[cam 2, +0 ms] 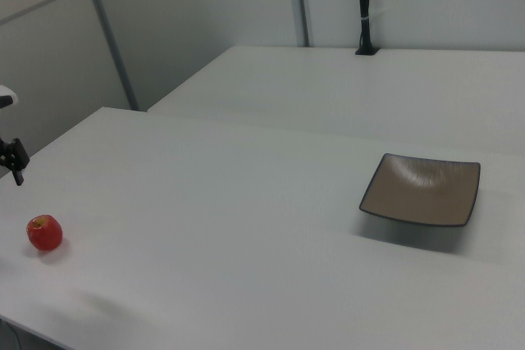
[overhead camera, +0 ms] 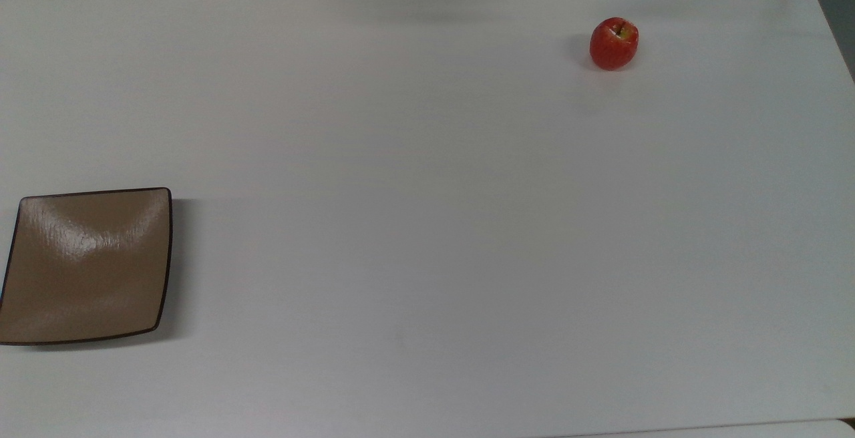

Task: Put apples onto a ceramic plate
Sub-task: 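Lower the open gripper down over the red apple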

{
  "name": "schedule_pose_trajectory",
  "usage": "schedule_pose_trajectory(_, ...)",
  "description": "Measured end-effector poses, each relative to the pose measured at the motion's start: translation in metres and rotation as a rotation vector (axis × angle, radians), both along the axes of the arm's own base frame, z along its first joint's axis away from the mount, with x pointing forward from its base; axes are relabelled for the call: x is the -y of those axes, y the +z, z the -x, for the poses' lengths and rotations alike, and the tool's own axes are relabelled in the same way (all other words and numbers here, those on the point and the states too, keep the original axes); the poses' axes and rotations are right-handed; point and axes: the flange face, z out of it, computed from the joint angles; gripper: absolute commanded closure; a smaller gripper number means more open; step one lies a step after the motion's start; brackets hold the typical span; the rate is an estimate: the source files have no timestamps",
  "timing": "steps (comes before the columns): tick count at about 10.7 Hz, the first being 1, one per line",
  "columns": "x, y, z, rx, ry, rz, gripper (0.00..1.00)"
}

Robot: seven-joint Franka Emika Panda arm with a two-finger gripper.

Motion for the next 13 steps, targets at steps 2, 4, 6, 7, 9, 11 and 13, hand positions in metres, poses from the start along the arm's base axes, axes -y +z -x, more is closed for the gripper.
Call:
schedule_pose_trajectory(2, -0.007, -0.032, -0.005, 0.025, 0.007, 0.037, 0.0)
schedule_pose_trajectory(4, -0.013, -0.059, -0.012, 0.029, 0.037, 0.058, 0.0)
schedule_pose_trajectory(6, -0.014, -0.084, -0.017, 0.01, 0.056, 0.079, 0.0)
schedule_pose_trajectory(7, -0.018, -0.094, -0.019, 0.009, 0.066, 0.079, 0.0)
schedule_pose_trajectory(9, -0.021, -0.109, -0.02, 0.021, 0.055, 0.103, 0.0)
schedule_pose_trajectory(11, -0.026, -0.123, -0.017, 0.015, 0.067, 0.123, 0.0)
schedule_pose_trajectory(13, -0.033, -0.138, -0.013, 0.023, 0.101, 0.145, 0.0)
